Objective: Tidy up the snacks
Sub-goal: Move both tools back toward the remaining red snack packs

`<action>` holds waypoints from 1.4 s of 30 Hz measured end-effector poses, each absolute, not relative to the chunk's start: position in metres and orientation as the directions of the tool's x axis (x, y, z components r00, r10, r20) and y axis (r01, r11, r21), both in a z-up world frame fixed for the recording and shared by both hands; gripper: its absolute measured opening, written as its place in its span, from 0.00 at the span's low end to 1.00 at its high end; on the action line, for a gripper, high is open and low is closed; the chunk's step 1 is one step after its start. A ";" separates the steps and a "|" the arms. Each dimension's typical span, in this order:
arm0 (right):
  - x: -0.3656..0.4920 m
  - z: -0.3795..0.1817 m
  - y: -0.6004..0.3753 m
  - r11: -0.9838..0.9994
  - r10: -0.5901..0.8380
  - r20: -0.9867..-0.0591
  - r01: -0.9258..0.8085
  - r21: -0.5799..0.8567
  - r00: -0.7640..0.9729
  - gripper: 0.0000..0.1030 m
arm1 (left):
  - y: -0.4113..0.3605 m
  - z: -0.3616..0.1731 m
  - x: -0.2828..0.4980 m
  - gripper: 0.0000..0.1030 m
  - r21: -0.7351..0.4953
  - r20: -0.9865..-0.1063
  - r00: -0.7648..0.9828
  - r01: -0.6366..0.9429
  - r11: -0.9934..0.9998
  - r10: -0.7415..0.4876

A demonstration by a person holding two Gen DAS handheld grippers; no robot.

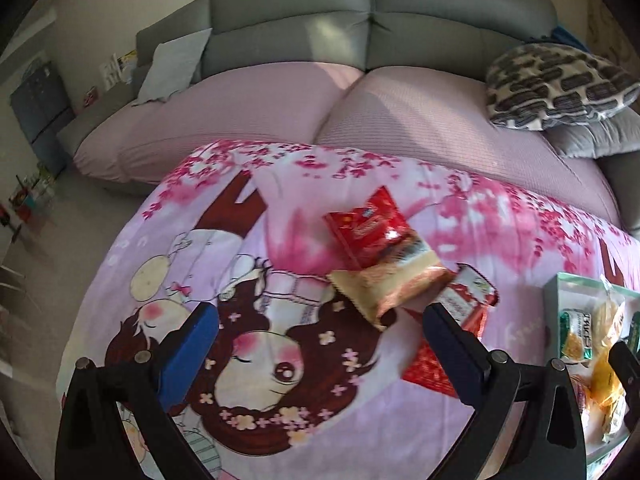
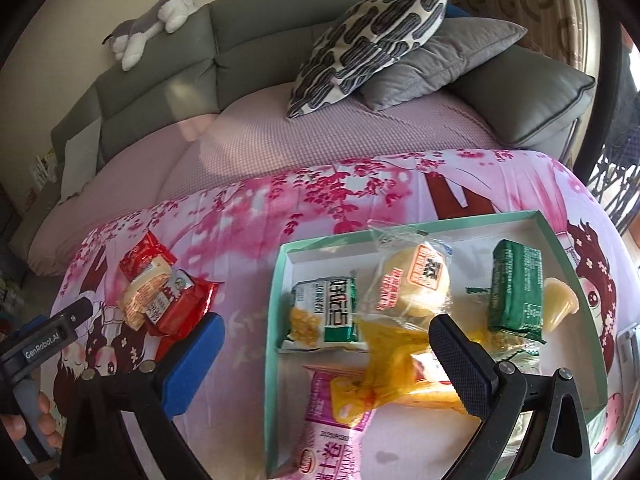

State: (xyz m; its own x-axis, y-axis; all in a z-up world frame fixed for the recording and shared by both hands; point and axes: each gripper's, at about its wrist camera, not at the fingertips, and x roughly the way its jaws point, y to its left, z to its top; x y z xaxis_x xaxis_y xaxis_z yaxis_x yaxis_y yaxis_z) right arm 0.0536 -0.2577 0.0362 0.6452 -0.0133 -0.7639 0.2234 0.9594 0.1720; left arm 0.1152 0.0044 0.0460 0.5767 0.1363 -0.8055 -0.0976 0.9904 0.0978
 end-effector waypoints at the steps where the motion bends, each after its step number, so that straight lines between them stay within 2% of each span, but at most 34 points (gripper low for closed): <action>1: 0.054 0.036 -0.252 0.964 -0.003 -0.763 0.206 0.170 0.646 1.00 | 0.010 0.046 0.115 0.99 0.097 -0.803 0.578 -0.110 0.989 0.143; 8: 0.058 0.031 -0.226 0.974 0.044 -0.769 0.144 0.175 0.638 1.00 | 0.041 0.049 0.115 0.99 0.094 -0.781 0.598 -0.171 0.981 0.179; 22: 0.077 0.025 -0.179 0.981 0.106 -0.779 0.063 0.183 0.618 1.00 | 0.063 0.033 0.130 0.99 -0.025 -0.826 0.559 -0.171 0.985 0.077; 34: 0.108 0.009 -0.153 0.984 0.079 -0.814 0.086 0.156 0.576 1.00 | 0.076 0.026 0.150 0.99 -0.126 -0.771 0.636 -0.159 0.979 0.004; 42: 0.130 -0.007 -0.146 0.980 0.078 -0.840 0.112 0.163 0.537 0.99 | 0.068 0.016 0.167 0.99 -0.155 -0.785 0.615 -0.087 0.984 -0.069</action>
